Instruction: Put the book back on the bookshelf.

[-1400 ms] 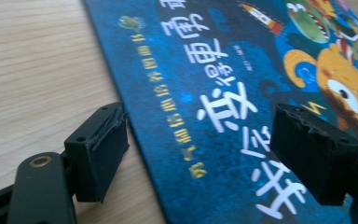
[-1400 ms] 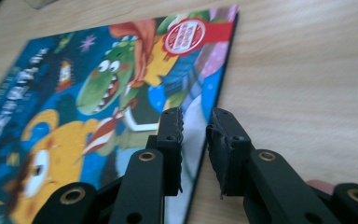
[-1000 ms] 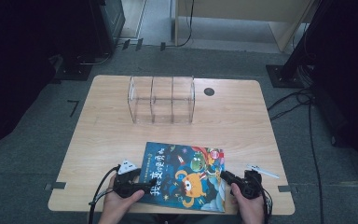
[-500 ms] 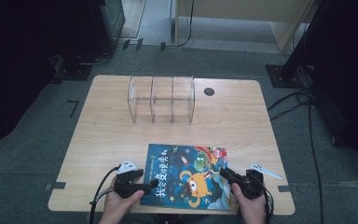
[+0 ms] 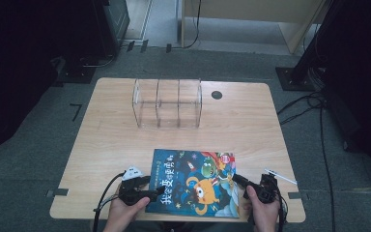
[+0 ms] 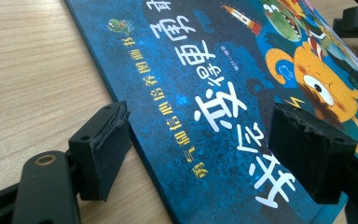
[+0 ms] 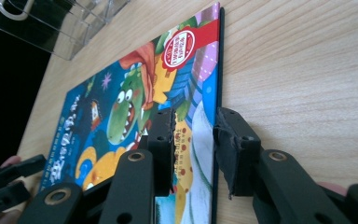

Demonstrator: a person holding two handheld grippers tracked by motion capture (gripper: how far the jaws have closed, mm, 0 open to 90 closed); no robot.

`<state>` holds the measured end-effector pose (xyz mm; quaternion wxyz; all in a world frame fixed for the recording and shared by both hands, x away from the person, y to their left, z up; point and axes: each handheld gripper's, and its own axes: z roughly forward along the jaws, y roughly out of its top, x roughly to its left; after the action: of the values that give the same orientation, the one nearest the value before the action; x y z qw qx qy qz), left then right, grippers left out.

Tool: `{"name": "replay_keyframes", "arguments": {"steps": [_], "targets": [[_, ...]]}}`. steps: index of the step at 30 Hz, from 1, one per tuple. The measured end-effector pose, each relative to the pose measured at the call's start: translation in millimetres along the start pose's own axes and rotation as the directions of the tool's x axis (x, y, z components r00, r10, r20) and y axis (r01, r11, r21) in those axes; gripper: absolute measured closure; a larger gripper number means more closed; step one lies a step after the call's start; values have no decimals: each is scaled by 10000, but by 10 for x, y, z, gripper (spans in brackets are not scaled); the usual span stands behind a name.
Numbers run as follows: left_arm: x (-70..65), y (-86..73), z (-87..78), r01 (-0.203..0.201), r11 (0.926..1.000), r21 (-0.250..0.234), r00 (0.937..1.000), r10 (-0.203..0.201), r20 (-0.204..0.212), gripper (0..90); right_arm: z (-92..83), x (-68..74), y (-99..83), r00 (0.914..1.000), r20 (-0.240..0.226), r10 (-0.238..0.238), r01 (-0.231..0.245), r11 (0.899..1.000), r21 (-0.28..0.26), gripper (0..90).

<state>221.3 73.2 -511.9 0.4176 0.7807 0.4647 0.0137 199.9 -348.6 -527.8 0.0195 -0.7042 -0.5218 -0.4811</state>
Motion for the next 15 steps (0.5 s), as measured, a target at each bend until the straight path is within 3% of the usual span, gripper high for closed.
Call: {"name": "replay_keyframes", "arguments": {"steps": [6,15], "targets": [[25,-2,-8,99,9999,-33,9998,-99,157,222,-22,-49,14,9980,-486,398,-399,9992,-7,698],[35,-4,-8,174,9998,-67,9994,-171,308,204,-71,-52,24,9951,-975,156,-178,9996,-219,705]]}}
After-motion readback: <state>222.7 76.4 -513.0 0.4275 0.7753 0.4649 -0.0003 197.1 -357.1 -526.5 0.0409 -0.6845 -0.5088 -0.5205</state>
